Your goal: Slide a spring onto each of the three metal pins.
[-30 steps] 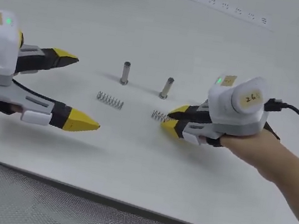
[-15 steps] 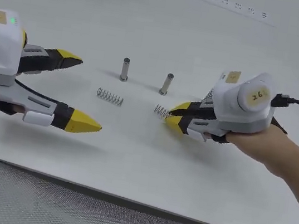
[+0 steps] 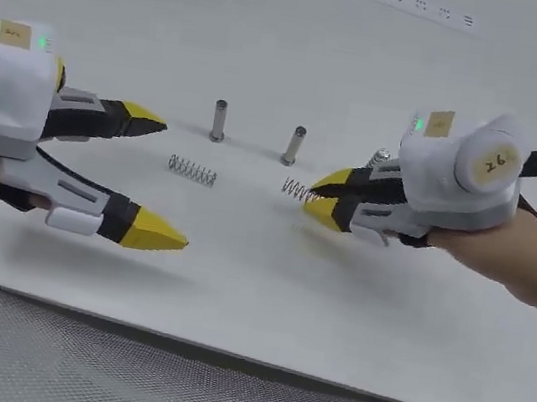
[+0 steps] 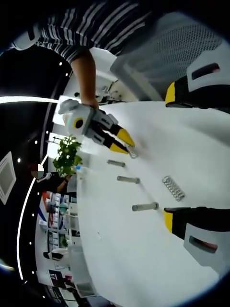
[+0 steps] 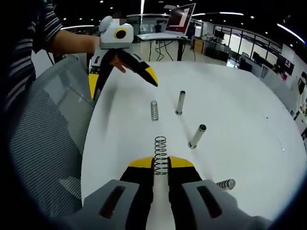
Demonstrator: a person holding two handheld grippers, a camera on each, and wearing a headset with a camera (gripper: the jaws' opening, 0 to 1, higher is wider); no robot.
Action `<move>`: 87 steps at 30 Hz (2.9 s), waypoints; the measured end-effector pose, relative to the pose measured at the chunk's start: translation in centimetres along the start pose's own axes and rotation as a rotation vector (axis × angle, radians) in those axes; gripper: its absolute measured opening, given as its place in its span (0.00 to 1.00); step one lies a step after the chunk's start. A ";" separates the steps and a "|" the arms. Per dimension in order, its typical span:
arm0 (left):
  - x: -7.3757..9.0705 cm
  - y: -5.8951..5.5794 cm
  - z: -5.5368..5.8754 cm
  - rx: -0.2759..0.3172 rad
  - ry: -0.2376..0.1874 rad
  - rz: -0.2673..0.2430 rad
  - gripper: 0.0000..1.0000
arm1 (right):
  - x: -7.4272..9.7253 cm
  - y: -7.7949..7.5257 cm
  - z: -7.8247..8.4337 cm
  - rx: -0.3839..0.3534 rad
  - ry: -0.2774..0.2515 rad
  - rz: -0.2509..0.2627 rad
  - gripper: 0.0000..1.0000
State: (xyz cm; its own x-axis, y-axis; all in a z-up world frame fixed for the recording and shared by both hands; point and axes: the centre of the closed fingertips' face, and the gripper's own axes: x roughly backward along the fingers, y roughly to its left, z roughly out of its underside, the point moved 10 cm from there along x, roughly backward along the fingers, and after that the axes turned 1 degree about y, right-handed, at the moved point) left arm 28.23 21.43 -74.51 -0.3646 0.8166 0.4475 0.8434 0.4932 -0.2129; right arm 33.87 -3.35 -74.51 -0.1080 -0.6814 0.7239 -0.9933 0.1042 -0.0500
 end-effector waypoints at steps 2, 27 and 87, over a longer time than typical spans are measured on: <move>-0.2 0.0 -0.2 -0.008 0.002 0.009 0.81 | 0.1 0.3 -0.1 0.022 0.005 -0.003 0.08; -4.5 -0.6 -2.8 -0.102 -0.018 0.158 0.52 | 1.2 2.3 -1.7 0.117 -0.026 -0.028 0.08; -6.1 -2.2 -4.3 -0.110 -0.119 0.263 0.03 | 2.6 2.9 -3.8 0.150 -0.092 -0.062 0.08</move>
State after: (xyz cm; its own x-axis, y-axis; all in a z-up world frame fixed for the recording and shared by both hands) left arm 30.27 14.09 -73.05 -0.1661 0.9444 0.2837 0.9503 0.2301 -0.2096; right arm 30.92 -2.01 -70.17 -0.0425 -0.7473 0.6632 -0.9925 -0.0447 -0.1140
